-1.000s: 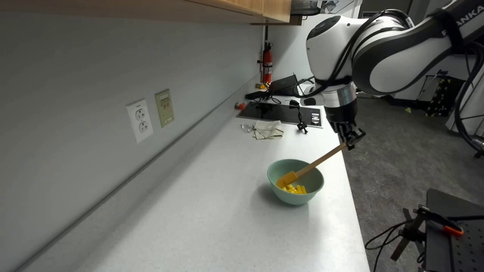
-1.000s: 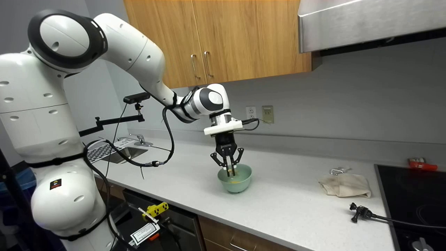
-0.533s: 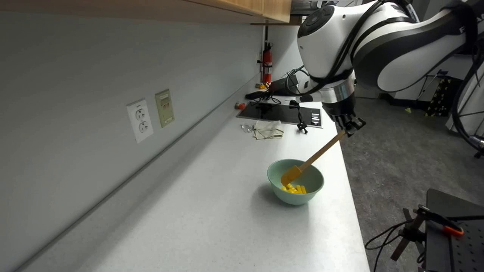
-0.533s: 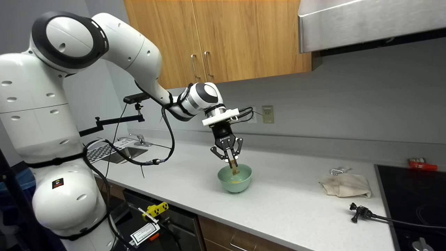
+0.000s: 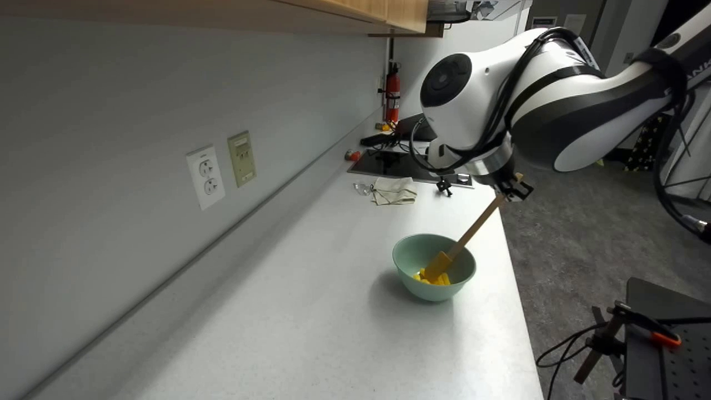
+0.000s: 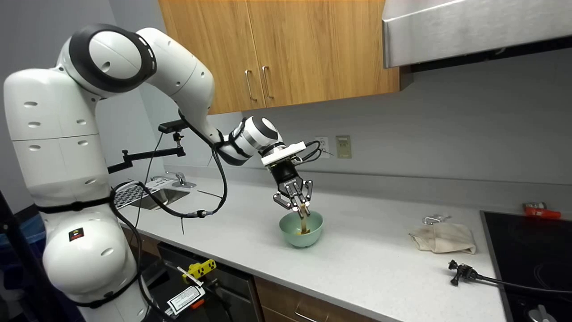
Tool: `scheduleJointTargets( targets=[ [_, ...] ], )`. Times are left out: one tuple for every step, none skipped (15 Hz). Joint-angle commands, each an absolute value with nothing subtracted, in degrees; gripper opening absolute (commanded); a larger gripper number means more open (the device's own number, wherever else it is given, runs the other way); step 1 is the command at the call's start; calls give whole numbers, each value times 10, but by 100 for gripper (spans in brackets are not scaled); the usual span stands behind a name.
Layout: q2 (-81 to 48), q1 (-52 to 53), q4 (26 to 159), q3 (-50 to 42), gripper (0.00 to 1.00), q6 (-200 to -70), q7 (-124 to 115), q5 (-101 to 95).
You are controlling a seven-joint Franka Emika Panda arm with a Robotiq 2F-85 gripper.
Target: Use the spoon to stir the contents of the bowl
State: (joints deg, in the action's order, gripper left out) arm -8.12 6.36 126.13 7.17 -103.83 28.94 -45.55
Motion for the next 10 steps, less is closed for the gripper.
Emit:
scheduleJointTargets(
  targets=[
    [-108,71,1226,79,4,-1022,279,-454],
    [-112,71,1220,81,4,-1029,276,-443],
    [-115,70,1215,82,4,-1033,273,-435],
    [-115,69,1212,83,4,-1040,265,-430],
    [-113,69,1211,84,4,-1043,259,-428],
    [-107,71,1213,85,4,-1045,250,-441],
    [-101,73,1216,85,4,-1040,245,-452],
    [-95,74,1220,85,4,-1031,243,-464],
    [-89,76,1224,85,4,-1022,244,-473],
    [-81,77,1229,86,4,-1012,249,-480]
  ],
)
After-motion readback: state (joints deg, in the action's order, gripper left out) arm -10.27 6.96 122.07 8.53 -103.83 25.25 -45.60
